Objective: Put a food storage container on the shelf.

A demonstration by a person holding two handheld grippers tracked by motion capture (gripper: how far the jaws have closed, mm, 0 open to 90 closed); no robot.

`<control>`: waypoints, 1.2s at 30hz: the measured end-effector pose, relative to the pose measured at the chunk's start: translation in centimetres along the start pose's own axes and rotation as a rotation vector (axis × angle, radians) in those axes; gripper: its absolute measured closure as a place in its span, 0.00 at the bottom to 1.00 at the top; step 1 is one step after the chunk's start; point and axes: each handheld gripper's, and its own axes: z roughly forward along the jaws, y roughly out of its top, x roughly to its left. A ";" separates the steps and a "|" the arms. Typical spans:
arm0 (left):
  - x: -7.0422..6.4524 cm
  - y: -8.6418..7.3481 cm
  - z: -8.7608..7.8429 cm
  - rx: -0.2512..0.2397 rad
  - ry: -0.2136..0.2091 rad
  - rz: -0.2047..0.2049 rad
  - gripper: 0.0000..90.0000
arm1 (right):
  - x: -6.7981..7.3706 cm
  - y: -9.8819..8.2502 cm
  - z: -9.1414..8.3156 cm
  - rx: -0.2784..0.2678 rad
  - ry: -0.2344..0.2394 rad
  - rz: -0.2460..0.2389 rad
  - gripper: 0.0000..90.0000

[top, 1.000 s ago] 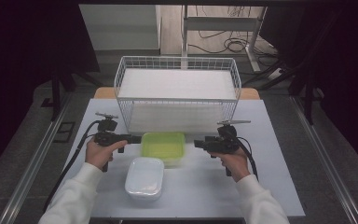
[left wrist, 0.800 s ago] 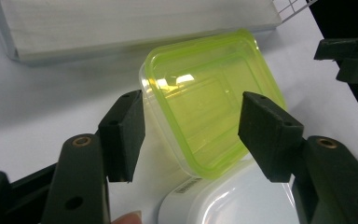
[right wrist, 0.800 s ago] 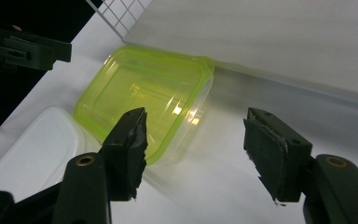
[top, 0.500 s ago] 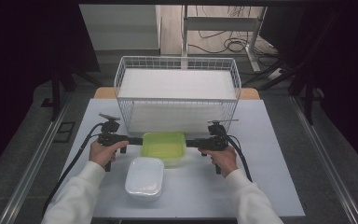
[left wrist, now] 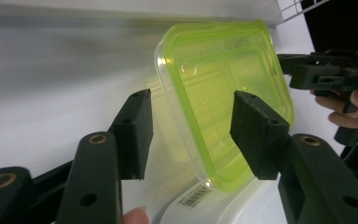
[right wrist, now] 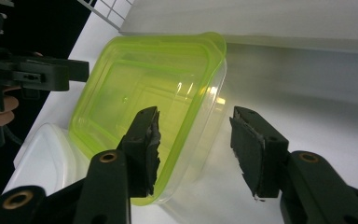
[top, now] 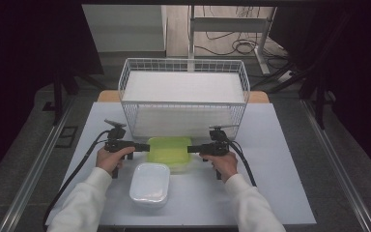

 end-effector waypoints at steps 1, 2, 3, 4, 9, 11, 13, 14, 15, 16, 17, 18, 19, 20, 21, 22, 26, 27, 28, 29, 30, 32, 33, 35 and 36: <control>0.1 0.0 0.1 0.005 0.002 -0.002 0.55 | 0.0 0.0 0.1 0.000 -0.002 0.003 0.58; 0.2 -0.1 0.2 0.006 0.007 -0.006 0.55 | 0.0 0.0 0.1 0.000 -0.002 0.003 0.58; 0.3 -0.1 0.3 0.011 0.009 -0.007 0.56 | -0.2 0.1 0.1 0.000 0.002 0.018 0.59; 0.3 -0.1 0.4 0.014 0.002 -0.009 0.57 | -0.2 0.1 0.2 -0.001 0.000 0.023 0.59; 0.6 -0.1 0.8 0.036 -0.022 -0.021 0.63 | -0.5 0.2 0.4 0.004 0.022 0.049 0.63; 0.9 -0.2 1.0 0.039 -0.046 -0.033 0.66 | -0.6 0.1 0.5 0.012 0.033 0.055 0.66; 1.0 -0.3 1.3 0.048 -0.065 -0.041 0.71 | -0.6 0.1 0.8 0.020 0.048 0.066 0.68; 1.1 -0.4 1.6 0.053 -0.091 -0.048 0.77 | -0.6 -0.1 1.1 0.030 0.069 0.075 0.76; 1.1 -0.4 1.6 0.053 -0.091 -0.048 0.79 | -0.6 -0.1 1.1 0.030 0.069 0.075 0.76; 1.0 -0.4 1.8 0.053 -0.090 -0.056 0.79 | -0.7 -0.1 1.2 0.036 0.079 0.078 0.78; 1.0 -0.4 1.9 0.052 -0.085 -0.061 0.81 | -0.6 -0.2 1.5 0.034 0.070 0.086 0.80; 1.1 -0.4 1.8 0.053 -0.093 -0.063 0.81 | -0.6 -0.2 1.5 0.034 0.071 0.103 0.81; 1.1 -0.3 1.8 0.047 -0.099 -0.069 0.82 | -0.7 -0.1 1.5 0.029 0.072 0.113 0.82; 1.0 -0.2 1.6 0.022 -0.100 -0.082 0.85 | -0.6 0.0 1.3 0.023 0.066 0.132 0.84; 1.0 -0.2 1.6 0.022 -0.100 -0.082 0.85 | -0.6 0.0 1.3 0.023 0.066 0.132 0.84; 0.8 -0.1 1.6 0.018 -0.095 -0.072 0.86 | -0.6 0.1 1.2 0.008 0.058 0.118 0.85; 0.5 -0.1 1.7 0.010 -0.086 -0.063 0.87 | -0.4 0.2 1.0 0.002 0.046 0.100 0.85; 0.5 -0.1 1.6 0.009 -0.085 -0.064 0.87 | -0.3 0.2 0.9 0.000 0.041 0.104 0.85; 0.5 -0.1 1.6 0.005 -0.085 -0.055 0.87 | -0.2 0.2 0.8 -0.006 0.040 0.102 0.85; 0.4 -0.2 1.6 0.001 -0.085 -0.052 0.87 | -0.2 0.2 0.8 -0.006 0.040 0.102 0.85; 0.3 -0.1 1.5 -0.004 -0.084 -0.047 0.87 | -0.1 0.2 0.7 -0.012 0.039 0.090 0.85; 0.1 -0.1 1.2 -0.015 -0.086 -0.034 0.87 | 0.0 0.3 0.6 -0.016 0.041 0.086 0.85; -0.1 0.0 1.0 -0.023 -0.082 -0.021 0.87 | 0.1 0.3 0.4 -0.021 0.042 0.081 0.85; -0.4 0.2 0.6 -0.035 -0.079 0.001 0.87 | 0.5 0.5 0.1 -0.035 0.046 0.067 0.85; -0.7 0.3 0.2 -0.046 -0.084 0.020 0.87 | 0.8 0.6 -0.1 -0.048 0.050 0.055 0.85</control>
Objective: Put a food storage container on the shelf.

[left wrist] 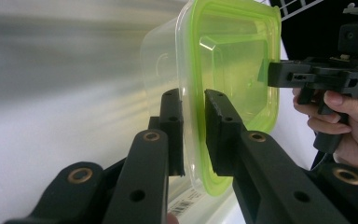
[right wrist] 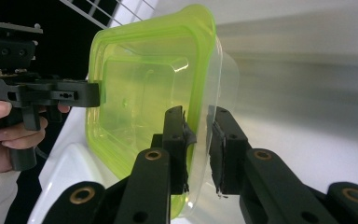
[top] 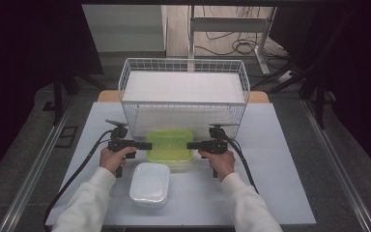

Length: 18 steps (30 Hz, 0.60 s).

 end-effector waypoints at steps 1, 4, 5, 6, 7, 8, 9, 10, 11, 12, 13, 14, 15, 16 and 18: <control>-0.1 0.1 -0.2 -0.004 -0.001 0.008 0.87 | 0.2 0.1 -0.2 -0.005 0.001 -0.004 0.85; -0.5 0.2 -0.5 -0.018 -0.003 0.021 0.87 | 0.5 0.2 -0.4 -0.018 0.003 -0.019 0.85; -0.7 0.2 -0.7 -0.029 -0.006 0.028 0.87 | 0.9 0.4 -0.7 -0.032 0.007 -0.030 0.85; -0.7 0.2 -0.7 -0.029 -0.006 0.028 0.87 | 0.9 0.4 -0.7 -0.032 0.007 -0.030 0.85; -0.9 0.3 -0.8 -0.034 -0.010 0.031 0.87 | 1.0 0.4 -0.9 -0.035 0.009 -0.031 0.85; -1.2 0.4 -1.0 -0.042 -0.007 0.043 0.87 | 1.2 0.7 -1.2 -0.040 0.011 -0.042 0.85; -1.2 0.4 -1.0 -0.042 -0.007 0.043 0.87 | 1.2 0.7 -1.2 -0.040 0.011 -0.042 0.85; -1.5 0.5 -1.2 -0.051 -0.004 0.049 0.87 | 1.7 0.9 -1.6 -0.048 0.009 -0.057 0.85; -1.6 0.5 -1.2 -0.054 -0.004 0.054 0.87 | 1.7 0.9 -1.6 -0.048 0.009 -0.057 0.85; -2.0 0.7 -1.6 -0.066 -0.015 0.062 0.87 | 2.2 1.1 -2.0 -0.057 0.008 -0.072 0.85; -2.0 0.7 -1.6 -0.066 -0.015 0.062 0.87 | 2.2 1.1 -2.0 -0.057 0.008 -0.072 0.85; -2.3 0.8 -1.9 -0.074 -0.022 0.073 0.87 | 2.6 1.3 -2.5 -0.068 0.017 -0.091 0.85; -2.3 0.8 -1.9 -0.074 -0.022 0.073 0.87 | 2.8 1.4 -2.7 -0.071 0.019 -0.097 0.85; -2.5 0.8 -2.1 -0.079 -0.024 0.078 0.87 | 2.8 1.4 -2.7 -0.071 0.019 -0.097 0.85; -3.0 0.8 -2.4 -0.086 -0.030 0.088 0.87 | 3.2 1.4 -3.2 -0.085 0.025 -0.116 0.84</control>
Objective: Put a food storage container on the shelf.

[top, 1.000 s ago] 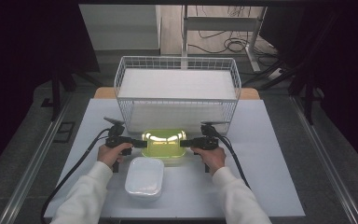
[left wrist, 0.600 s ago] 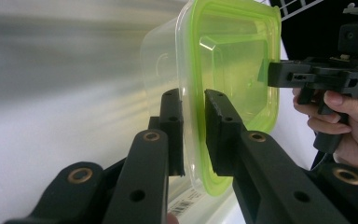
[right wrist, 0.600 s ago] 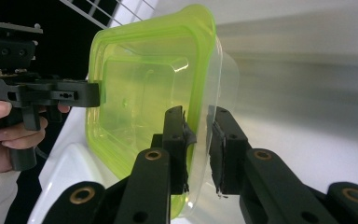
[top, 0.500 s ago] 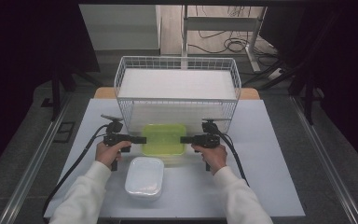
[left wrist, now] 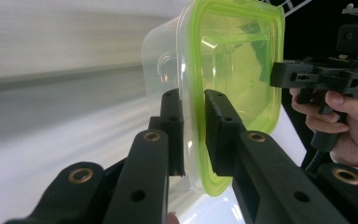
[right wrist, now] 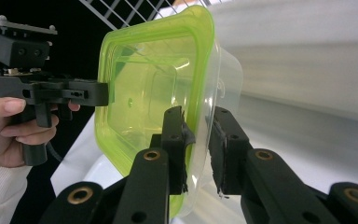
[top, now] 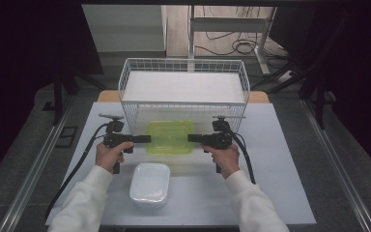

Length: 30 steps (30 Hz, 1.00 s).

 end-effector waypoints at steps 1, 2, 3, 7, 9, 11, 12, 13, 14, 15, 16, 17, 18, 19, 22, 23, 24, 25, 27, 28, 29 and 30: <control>-0.2 0.0 -0.1 -0.003 0.002 0.004 0.87 | 0.1 0.0 -0.2 -0.002 0.002 -0.003 0.84; -0.5 0.0 -0.2 -0.005 0.004 0.010 0.87 | 0.3 0.1 -0.4 -0.004 0.002 -0.008 0.84; -0.7 0.0 -0.3 -0.008 0.006 0.012 0.87 | 0.4 0.0 -0.5 -0.005 0.000 -0.012 0.84; -1.4 -0.2 -0.8 -0.020 0.000 0.028 0.87 | 1.0 0.0 -1.2 -0.020 0.007 -0.031 0.84; -1.6 -0.2 -0.9 -0.023 -0.001 0.032 0.87 | 1.2 -0.1 -1.4 -0.023 0.009 -0.036 0.84; -2.0 -0.3 -1.1 -0.026 0.001 0.040 0.87 | 1.5 -0.1 -1.7 -0.030 0.012 -0.047 0.84; -2.1 -0.4 -1.2 -0.026 0.005 0.045 0.87 | 1.6 -0.2 -1.8 -0.031 0.010 -0.052 0.84; -2.3 -0.4 -1.2 -0.025 0.004 0.048 0.87 | 1.7 -0.2 -1.9 -0.031 0.011 -0.055 0.84; -2.5 -0.4 -1.3 -0.028 0.002 0.047 0.88 | 1.8 -0.2 -2.0 -0.033 0.011 -0.058 0.84; -2.5 -0.4 -1.4 -0.030 0.000 0.050 0.88 | 1.9 -0.3 -2.2 -0.037 0.013 -0.061 0.84; -2.7 -0.4 -1.5 -0.032 -0.005 0.052 0.88 | 2.0 -0.3 -2.3 -0.041 0.015 -0.064 0.84; -2.8 -0.4 -1.6 -0.034 -0.011 0.053 0.88 | 2.1 -0.3 -2.5 -0.046 0.020 -0.071 0.84; -2.9 -0.3 -1.7 -0.033 -0.012 0.058 0.88 | 2.4 -0.2 -2.8 -0.052 0.024 -0.076 0.84; -3.3 -0.3 -1.9 -0.037 -0.011 0.066 0.88 | 2.5 -0.2 -2.9 -0.054 0.025 -0.081 0.84; -3.6 -0.1 -2.0 -0.041 -0.013 0.073 0.88 | 2.8 -0.1 -3.5 -0.064 0.023 -0.095 0.84; -3.8 -0.1 -2.0 -0.043 -0.013 0.075 0.88 | 2.8 -0.1 -3.5 -0.064 0.023 -0.095 0.84; -4.1 0.1 -2.0 -0.049 -0.017 0.076 0.88 | 3.1 0.2 -3.9 -0.071 0.017 -0.104 0.84; -4.1 0.1 -2.0 -0.049 -0.017 0.076 0.88 | 3.1 0.2 -3.9 -0.071 0.017 -0.104 0.84; -4.6 0.6 -2.0 -0.049 -0.014 0.087 0.88 | 3.3 0.5 -4.3 -0.077 0.011 -0.112 0.84; -4.6 0.6 -2.0 -0.049 -0.014 0.087 0.88 | 3.3 0.5 -4.3 -0.077 0.011 -0.112 0.84; -4.8 0.8 -2.1 -0.052 -0.015 0.092 0.88 | 3.3 0.6 -4.5 -0.080 0.009 -0.114 0.84; -5.0 1.0 -2.1 -0.056 -0.019 0.094 0.88 | 3.4 0.8 -4.7 -0.084 0.010 -0.117 0.84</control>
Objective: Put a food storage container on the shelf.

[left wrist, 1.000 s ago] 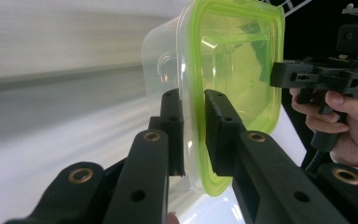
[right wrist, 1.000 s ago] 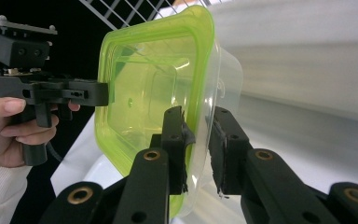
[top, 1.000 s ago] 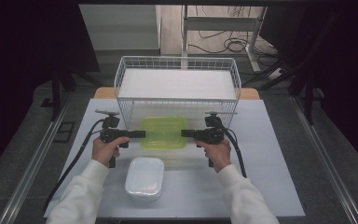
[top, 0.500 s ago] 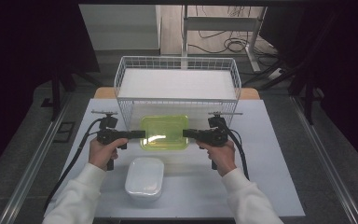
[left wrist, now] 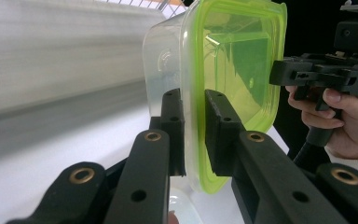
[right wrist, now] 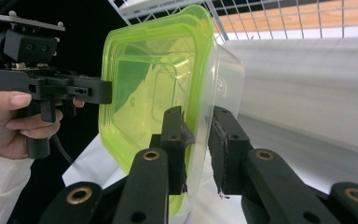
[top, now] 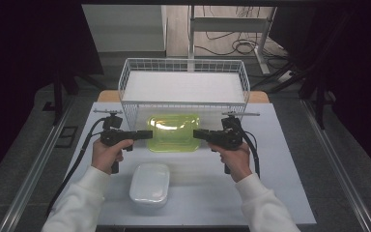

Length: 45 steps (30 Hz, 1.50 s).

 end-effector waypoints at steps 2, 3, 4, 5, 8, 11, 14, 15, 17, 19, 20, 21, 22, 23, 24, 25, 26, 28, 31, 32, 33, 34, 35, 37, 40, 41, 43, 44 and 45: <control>-0.5 0.6 -0.2 -0.005 0.001 0.008 0.88 | 0.3 0.5 -0.4 -0.014 0.000 -0.008 0.84; -0.5 0.6 -0.2 -0.005 0.001 0.008 0.88 | 0.3 0.5 -0.4 -0.014 0.000 -0.008 0.84; -0.7 0.9 -0.4 -0.009 -0.001 0.014 0.88 | 0.5 0.9 -0.7 -0.022 0.001 -0.015 0.84; -0.7 0.9 -0.4 -0.009 -0.001 0.014 0.88 | 0.5 0.9 -0.7 -0.022 0.001 -0.015 0.84; -1.0 1.3 -0.5 -0.008 -0.004 0.016 0.88 | 0.8 1.3 -1.1 -0.030 0.005 -0.023 0.84; -1.1 1.5 -0.5 -0.010 -0.006 0.014 0.88 | 0.9 1.5 -1.2 -0.030 0.004 -0.025 0.84; -1.2 1.9 -0.5 -0.015 -0.010 0.010 0.88 | 1.1 2.0 -1.4 -0.036 0.000 -0.028 0.84; -1.2 2.3 -0.5 -0.015 -0.017 0.005 0.88 | 1.1 2.1 -1.5 -0.038 0.002 -0.027 0.84; -1.2 2.6 -0.5 -0.018 -0.019 0.004 0.88 | 1.1 2.3 -1.5 -0.039 0.004 -0.025 0.84; -1.4 3.1 -0.6 -0.019 -0.020 0.010 0.88 | 1.2 2.9 -1.7 -0.041 0.003 -0.023 0.84; -1.6 3.8 -0.7 -0.026 -0.023 0.013 0.88 | 1.1 3.5 -1.8 -0.047 0.006 -0.027 0.84; -1.6 3.8 -0.7 -0.026 -0.023 0.013 0.88 | 1.1 3.8 -1.9 -0.051 0.009 -0.032 0.84; -1.7 4.0 -0.8 -0.029 -0.023 0.015 0.88 | 1.1 3.8 -1.9 -0.051 0.009 -0.032 0.84; -1.8 4.4 -0.9 -0.032 -0.022 0.019 0.88 | 1.2 4.1 -1.9 -0.050 0.010 -0.035 0.84; -1.9 4.9 -1.0 -0.037 -0.019 0.022 0.88 | 1.2 4.7 -1.9 -0.058 0.015 -0.037 0.83; -1.9 4.9 -1.0 -0.037 -0.019 0.022 0.88 | 1.2 4.7 -1.9 -0.058 0.015 -0.037 0.83; -2.0 5.5 -1.1 -0.040 -0.017 0.023 0.88 | 1.2 5.3 -1.9 -0.059 0.019 -0.040 0.83; -2.0 5.8 -1.1 -0.041 -0.015 0.025 0.88 | 1.2 5.4 -1.9 -0.061 0.018 -0.040 0.83; -1.9 6.5 -0.8 -0.042 -0.023 0.015 0.88 | 1.1 6.2 -2.0 -0.065 0.014 -0.043 0.83; -1.9 6.5 -0.8 -0.042 -0.023 0.015 0.88 | 1.1 6.2 -2.0 -0.065 0.014 -0.043 0.83; -2.0 6.7 -0.7 -0.040 -0.024 0.016 0.88 | 1.1 6.4 -2.1 -0.066 0.013 -0.043 0.83; -2.1 7.0 -0.7 -0.038 -0.020 0.019 0.88 | 1.0 6.7 -2.2 -0.069 0.009 -0.044 0.83; -2.1 7.0 -0.7 -0.038 -0.020 0.019 0.88 | 1.0 6.7 -2.3 -0.069 0.008 -0.045 0.83; -2.2 7.4 -0.6 -0.039 -0.020 0.018 0.88 | 0.9 7.0 -2.4 -0.073 0.010 -0.036 0.83; -2.6 8.2 -0.7 -0.036 -0.011 0.025 0.88 | 0.8 7.4 -2.5 -0.079 0.015 -0.030 0.83; -2.6 8.2 -0.7 -0.036 -0.011 0.025 0.88 | 0.8 7.4 -2.5 -0.079 0.015 -0.030 0.83; -2.6 8.7 -0.5 -0.038 -0.007 0.020 0.89 | 0.8 7.7 -2.5 -0.081 0.016 -0.030 0.83; -2.7 8.9 -0.5 -0.035 -0.004 0.020 0.89 | 0.7 8.0 -2.6 -0.084 0.011 -0.029 0.83; -2.7 9.1 -0.4 -0.034 -0.003 0.018 0.89 | 0.7 8.0 -2.6 -0.084 0.011 -0.029 0.83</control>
